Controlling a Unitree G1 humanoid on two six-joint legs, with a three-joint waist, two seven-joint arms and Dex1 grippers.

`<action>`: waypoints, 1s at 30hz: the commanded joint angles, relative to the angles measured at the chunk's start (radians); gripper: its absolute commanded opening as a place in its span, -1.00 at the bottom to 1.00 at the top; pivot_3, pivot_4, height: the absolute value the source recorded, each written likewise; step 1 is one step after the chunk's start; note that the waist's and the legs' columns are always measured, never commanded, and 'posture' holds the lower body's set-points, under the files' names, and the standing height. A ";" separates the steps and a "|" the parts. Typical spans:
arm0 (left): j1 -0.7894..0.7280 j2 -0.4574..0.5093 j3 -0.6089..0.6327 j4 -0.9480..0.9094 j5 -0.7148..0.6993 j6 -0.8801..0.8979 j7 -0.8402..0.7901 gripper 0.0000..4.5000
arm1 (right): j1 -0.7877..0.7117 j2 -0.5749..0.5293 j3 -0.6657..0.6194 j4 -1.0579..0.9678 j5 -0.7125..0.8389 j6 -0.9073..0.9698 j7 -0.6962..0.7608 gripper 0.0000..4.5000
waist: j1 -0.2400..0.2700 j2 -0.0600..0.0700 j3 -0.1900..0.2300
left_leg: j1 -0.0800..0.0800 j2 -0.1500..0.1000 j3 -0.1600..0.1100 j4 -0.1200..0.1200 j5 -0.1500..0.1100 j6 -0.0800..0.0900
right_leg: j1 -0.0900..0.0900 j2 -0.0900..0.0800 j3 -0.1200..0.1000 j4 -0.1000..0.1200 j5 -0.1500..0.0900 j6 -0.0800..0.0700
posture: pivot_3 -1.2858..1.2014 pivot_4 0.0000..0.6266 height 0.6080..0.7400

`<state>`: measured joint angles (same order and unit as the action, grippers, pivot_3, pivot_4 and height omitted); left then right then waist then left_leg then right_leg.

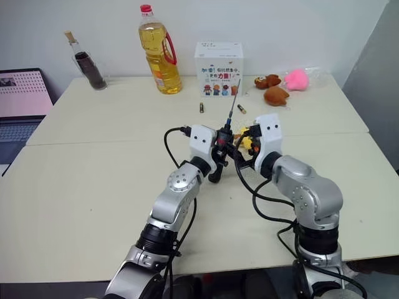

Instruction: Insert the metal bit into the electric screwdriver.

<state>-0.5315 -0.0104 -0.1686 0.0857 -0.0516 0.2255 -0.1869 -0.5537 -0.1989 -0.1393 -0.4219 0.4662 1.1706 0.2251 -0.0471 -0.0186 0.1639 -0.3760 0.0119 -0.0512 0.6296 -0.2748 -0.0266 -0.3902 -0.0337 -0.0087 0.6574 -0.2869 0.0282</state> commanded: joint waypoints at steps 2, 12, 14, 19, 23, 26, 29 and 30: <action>-0.065 0.090 0.110 -0.082 -0.072 -0.028 -0.075 -0.28 | -0.026 -0.045 -0.197 0.013 0.113 -0.025 0.052 0.97 | 0.009 0.001 0.006 | -0.008 0.000 0.000 0.000 0.004 -0.006 | -0.008 -0.001 0.000 0.003 0.000 0.000 | 0.03 -0.52 1.00; -0.165 0.291 0.180 -0.036 -0.186 0.023 -0.336 -0.28 | 0.042 -0.226 -0.175 -0.040 0.189 -0.196 0.265 0.97 | 0.029 0.002 0.009 | -0.024 -0.003 0.002 0.002 0.008 -0.014 | -0.019 -0.005 -0.004 0.001 0.001 0.000 | 0.03 -0.52 1.00; -0.185 0.342 0.174 -0.023 -0.190 0.031 -0.397 -0.28 | 0.059 -0.256 -0.150 -0.054 0.183 -0.245 0.303 0.97 | 0.030 0.001 0.009 | -0.023 -0.003 0.003 0.003 0.008 -0.014 | -0.019 -0.005 -0.004 0.001 0.001 0.000 | 0.03 -0.52 1.00; -0.254 0.546 0.142 0.008 -0.207 0.099 -0.648 -0.28 | 0.116 -0.357 -0.100 -0.115 0.158 -0.401 0.432 0.97 | 0.027 -0.002 0.019 | -0.023 -0.004 0.001 0.007 0.007 -0.012 | -0.019 -0.002 -0.005 0.005 0.001 0.000 | 0.03 -0.52 1.00; -0.301 0.709 0.091 0.058 -0.179 0.098 -0.861 -0.28 | 0.170 -0.413 -0.094 -0.145 0.177 -0.446 0.491 0.97 | 0.021 -0.002 0.020 | -0.023 -0.003 0.001 0.009 0.007 -0.011 | -0.019 0.000 -0.005 0.006 0.001 0.000 | 0.03 -0.52 1.00; -0.339 0.796 0.041 0.126 -0.141 0.057 -0.988 -0.28 | 0.209 -0.439 -0.088 -0.153 0.175 -0.477 0.516 0.97 | 0.020 -0.001 0.021 | -0.023 -0.003 0.001 0.011 0.008 -0.013 | -0.019 0.000 -0.005 0.008 0.001 -0.001 | 0.03 -0.52 1.00; -0.360 0.839 -0.025 0.203 -0.080 0.000 -1.083 -0.28 | 0.234 -0.442 -0.081 -0.166 0.181 -0.494 0.515 0.97 | 0.021 -0.001 0.021 | -0.024 -0.003 0.001 0.013 0.006 -0.010 | -0.018 -0.001 -0.006 0.009 0.001 -0.001 | 0.03 -0.52 1.00; -0.366 0.838 -0.035 0.225 -0.065 -0.018 -1.090 -0.28 | 0.238 -0.442 -0.079 -0.168 0.183 -0.497 0.514 0.97 | 0.021 -0.001 0.021 | -0.024 -0.003 0.001 0.014 0.006 -0.010 | -0.018 -0.001 -0.006 0.009 0.001 -0.001 | 0.03 -0.52 1.00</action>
<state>-0.8658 0.8185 -0.1917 0.2896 -0.1467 0.2639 -1.2410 -0.3211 -0.6303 -0.2098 -0.5459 0.6326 0.7022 0.7358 -0.0264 -0.0200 0.1850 -0.3993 0.0086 -0.0495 0.6443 -0.2689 -0.0363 -0.4080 -0.0343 -0.0145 0.6664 -0.2857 0.0272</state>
